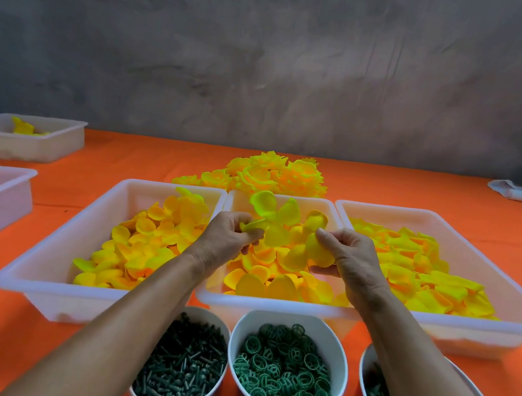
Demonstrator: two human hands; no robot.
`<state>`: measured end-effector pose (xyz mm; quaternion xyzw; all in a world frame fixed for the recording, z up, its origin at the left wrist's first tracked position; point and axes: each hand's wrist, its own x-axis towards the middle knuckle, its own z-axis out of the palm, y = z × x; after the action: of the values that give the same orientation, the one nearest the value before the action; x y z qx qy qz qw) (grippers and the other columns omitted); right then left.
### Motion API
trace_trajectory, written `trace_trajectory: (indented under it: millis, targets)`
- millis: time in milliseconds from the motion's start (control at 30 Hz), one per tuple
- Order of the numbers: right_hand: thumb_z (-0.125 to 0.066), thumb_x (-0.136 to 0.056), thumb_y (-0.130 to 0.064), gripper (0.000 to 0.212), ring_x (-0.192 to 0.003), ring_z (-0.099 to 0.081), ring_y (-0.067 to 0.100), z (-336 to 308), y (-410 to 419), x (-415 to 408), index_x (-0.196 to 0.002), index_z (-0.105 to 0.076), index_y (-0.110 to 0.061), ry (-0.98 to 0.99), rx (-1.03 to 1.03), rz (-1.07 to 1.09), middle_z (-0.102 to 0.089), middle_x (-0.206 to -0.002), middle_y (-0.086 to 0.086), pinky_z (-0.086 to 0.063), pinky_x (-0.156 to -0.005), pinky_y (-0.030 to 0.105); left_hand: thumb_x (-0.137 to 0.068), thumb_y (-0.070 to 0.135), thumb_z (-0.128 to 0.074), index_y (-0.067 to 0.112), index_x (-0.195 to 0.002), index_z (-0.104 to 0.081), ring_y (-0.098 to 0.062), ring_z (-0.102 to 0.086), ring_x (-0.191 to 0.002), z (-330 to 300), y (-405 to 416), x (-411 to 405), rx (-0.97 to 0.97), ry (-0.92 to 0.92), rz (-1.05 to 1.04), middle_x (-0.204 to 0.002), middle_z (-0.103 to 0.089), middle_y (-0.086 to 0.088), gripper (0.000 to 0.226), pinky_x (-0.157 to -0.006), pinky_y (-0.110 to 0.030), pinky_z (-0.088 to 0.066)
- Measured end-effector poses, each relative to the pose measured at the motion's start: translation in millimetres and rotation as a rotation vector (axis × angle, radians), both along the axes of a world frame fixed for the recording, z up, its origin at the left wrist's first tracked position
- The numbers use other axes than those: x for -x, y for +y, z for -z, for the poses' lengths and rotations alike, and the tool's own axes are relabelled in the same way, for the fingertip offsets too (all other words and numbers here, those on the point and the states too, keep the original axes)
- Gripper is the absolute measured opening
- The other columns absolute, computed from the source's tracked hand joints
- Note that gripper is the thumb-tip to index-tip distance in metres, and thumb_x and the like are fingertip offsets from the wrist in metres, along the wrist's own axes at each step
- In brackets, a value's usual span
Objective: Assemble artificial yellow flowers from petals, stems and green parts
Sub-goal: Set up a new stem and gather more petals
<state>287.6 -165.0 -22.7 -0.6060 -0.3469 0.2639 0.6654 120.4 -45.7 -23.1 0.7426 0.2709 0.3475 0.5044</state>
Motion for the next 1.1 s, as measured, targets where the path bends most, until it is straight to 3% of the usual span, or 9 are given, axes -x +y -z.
trace_trajectory:
  millis: [167,367,500,567,633,767,933,1033,1100]
  targets:
    - [-0.064,-0.088,-0.018,0.018,-0.067,-0.063,0.020,-1.3,-0.6,2.2,-0.078,-0.057,-0.004,-0.041,0.026,0.010,-0.062,-0.082,0.013,-0.056,-0.045,0.032,-0.091,0.008,-0.056,0.005,-0.060,-0.053,-0.010,-0.040,-0.039,-3.0,1.1,1.7,0.068,-0.078,0.013,-0.050,-0.053,-0.003,0.032,-0.040,-0.021,-0.029]
    - [-0.062,-0.089,-0.019,0.022,-0.065,-0.062,0.023,-2.4,-0.9,3.7,-0.074,-0.054,-0.006,-0.097,0.042,-0.005,-0.060,-0.083,0.015,-0.052,-0.040,0.029,-0.091,0.029,-0.057,0.007,-0.049,-0.051,-0.012,-0.039,-0.037,-0.3,1.3,-1.4,0.044,-0.016,0.014,-0.048,-0.055,-0.008,0.048,-0.040,-0.019,-0.030]
    - [-0.063,-0.089,-0.021,0.024,-0.062,-0.061,0.026,-2.0,-0.4,3.1,-0.072,-0.053,-0.007,-0.108,0.043,0.011,-0.058,-0.083,0.018,-0.050,-0.036,0.027,-0.079,0.033,-0.074,0.024,-0.083,-0.059,-0.001,-0.048,-0.043,2.4,1.9,-1.8,-0.099,0.100,-0.062,-0.066,-0.057,0.005,0.018,-0.044,-0.016,-0.037]
    - [-0.063,-0.089,-0.022,0.026,-0.058,-0.061,0.025,-1.4,0.6,2.8,-0.070,-0.052,-0.008,-0.125,0.048,0.017,-0.059,-0.082,0.019,-0.048,-0.035,0.026,-0.075,0.034,-0.077,0.025,-0.096,-0.058,-0.004,-0.056,-0.067,3.2,3.4,-1.7,-0.116,0.096,-0.080,-0.087,-0.059,0.008,0.030,-0.054,-0.018,-0.044]
    - [-0.064,-0.088,-0.022,0.026,-0.054,-0.060,0.021,-0.5,1.9,2.6,-0.070,-0.053,-0.008,-0.142,0.050,0.020,-0.059,-0.079,0.017,-0.047,-0.035,0.026,-0.073,0.034,-0.078,0.025,-0.108,-0.056,-0.015,-0.056,-0.091,2.6,4.0,-1.6,-0.120,0.088,-0.093,-0.101,-0.059,0.004,0.043,-0.069,-0.032,-0.052]
    - [-0.065,-0.088,-0.023,0.028,-0.057,-0.058,0.020,2.1,4.3,1.0,-0.068,-0.052,-0.009,-0.197,0.059,0.028,-0.056,-0.077,0.013,-0.045,-0.032,0.024,-0.071,0.031,-0.080,0.023,-0.114,-0.055,-0.016,-0.052,-0.100,-1.1,-0.1,-1.7,-0.316,0.058,-0.140,-0.116,-0.054,-0.004,0.050,-0.079,-0.030,-0.047]
    - [-0.068,-0.086,-0.024,0.030,-0.044,-0.058,0.011,5.9,9.2,1.0,-0.065,-0.051,-0.010,-0.332,0.094,0.012,-0.055,-0.066,0.006,-0.044,-0.032,0.025,-0.064,0.031,-0.086,0.006,-0.087,-0.071,-0.023,-0.055,-0.098,-1.4,-15.6,-7.3,-0.742,0.125,-0.033,-0.100,-0.061,-0.009,0.037,-0.078,-0.031,-0.045]
    - [-0.069,-0.085,-0.024,0.031,-0.037,-0.053,0.005,6.4,11.1,2.3,-0.065,-0.051,-0.009,-0.382,0.078,0.003,-0.050,-0.059,0.003,-0.044,-0.031,0.025,-0.062,0.035,-0.085,0.006,-0.079,-0.070,-0.020,-0.058,-0.080,-0.7,-21.6,-12.4,-0.752,0.142,0.028,-0.086,-0.064,-0.007,0.037,-0.068,-0.020,-0.041]
    - [-0.070,-0.084,-0.025,0.032,-0.037,-0.051,0.006,6.6,11.0,2.7,-0.064,-0.050,-0.010,-0.402,0.071,-0.019,-0.045,-0.058,0.002,-0.045,-0.032,0.026,-0.062,0.037,-0.085,0.007,-0.079,-0.069,-0.020,-0.058,-0.073,-2.3,-25.1,-17.1,-0.690,0.136,0.026,-0.081,-0.064,-0.007,0.038,-0.066,-0.022,-0.044]
